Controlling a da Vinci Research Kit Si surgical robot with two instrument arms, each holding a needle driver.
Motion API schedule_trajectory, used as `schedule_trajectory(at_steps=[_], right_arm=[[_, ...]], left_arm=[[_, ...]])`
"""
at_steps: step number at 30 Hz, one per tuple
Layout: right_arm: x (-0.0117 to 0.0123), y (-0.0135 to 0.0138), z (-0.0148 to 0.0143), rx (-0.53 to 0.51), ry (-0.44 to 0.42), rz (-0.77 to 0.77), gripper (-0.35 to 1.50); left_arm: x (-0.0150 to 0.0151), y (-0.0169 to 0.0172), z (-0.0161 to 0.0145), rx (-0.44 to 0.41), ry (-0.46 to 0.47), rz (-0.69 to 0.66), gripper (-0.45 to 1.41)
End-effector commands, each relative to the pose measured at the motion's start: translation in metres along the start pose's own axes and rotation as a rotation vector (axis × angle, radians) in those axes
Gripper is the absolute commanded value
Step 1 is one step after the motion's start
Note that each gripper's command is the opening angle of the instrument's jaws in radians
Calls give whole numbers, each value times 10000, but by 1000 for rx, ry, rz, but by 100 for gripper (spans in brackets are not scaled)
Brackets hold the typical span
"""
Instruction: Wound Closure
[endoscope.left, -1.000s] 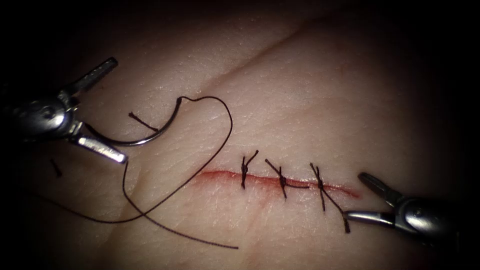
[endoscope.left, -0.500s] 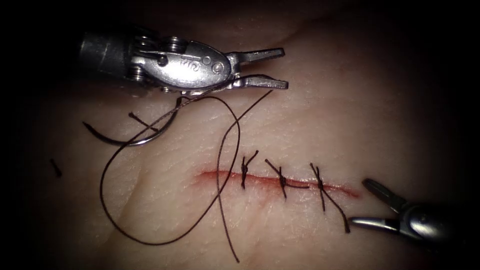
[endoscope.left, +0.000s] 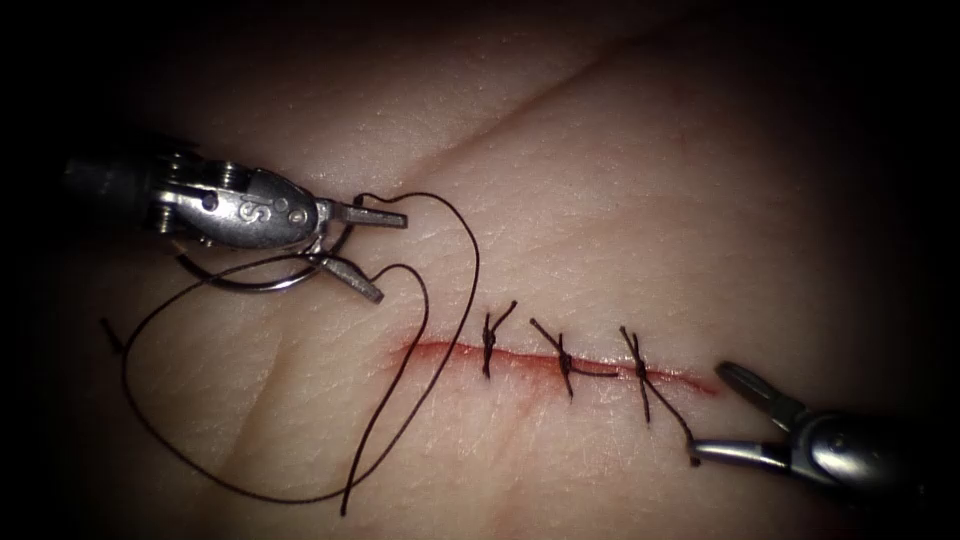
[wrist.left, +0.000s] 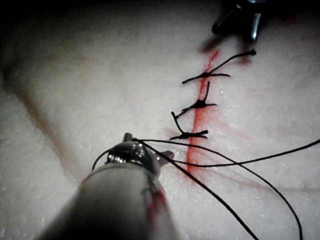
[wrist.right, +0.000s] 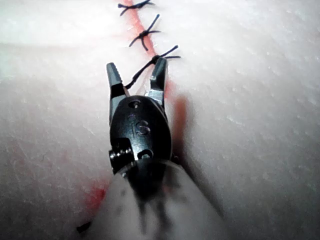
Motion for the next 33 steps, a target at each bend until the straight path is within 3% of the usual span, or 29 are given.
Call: schedule_trajectory(at_steps=[1, 10, 12, 13, 15, 18, 19, 20, 22, 27, 28, 31, 33], right_arm=[[-6, -10, 6, 7, 1, 0, 148], [-14, -17, 4, 20, -11, -11, 148], [-14, -18, 4, 20, -11, -11, 148], [-14, -18, 4, 21, -11, -12, 148], [-14, -19, 4, 20, -11, -12, 148], [-15, -18, 4, 20, -11, -12, 148], [-15, -18, 4, 20, -11, -12, 148], [-15, -17, 4, 20, -11, -13, 148], [-16, -18, 4, 21, -11, -13, 148], [-17, -14, -6, 30, -10, -15, 146], [-18, -12, -9, 22, -9, -14, 146], [-16, -2, -32, 1, 4, -7, 146], [-13, 1, -41, -1, 7, -3, 146]], left_arm=[[-6, -6, 6, 8, -35, 21, 61], [-59, -36, 29, 37, -302, 228, 56], [-62, -40, 30, 39, -310, 228, 58], [-63, -51, 29, 62, -300, 220, 41], [-61, -64, 26, 115, -259, 197, 34], [-50, -90, 18, 260, -163, 161, 9], [-50, -90, 18, 260, -163, 161, 9], [-36, -103, 13, 355, -94, 131, 2], [-20, -110, 10, 389, -42, 101, 2], [49, -115, 15, 417, 179, 14, 39], [63, -112, 19, 410, 213, -11, 54], [114, -91, 40, 357, 353, -63, 59], [133, -79, 49, 351, 372, -80, 83]])
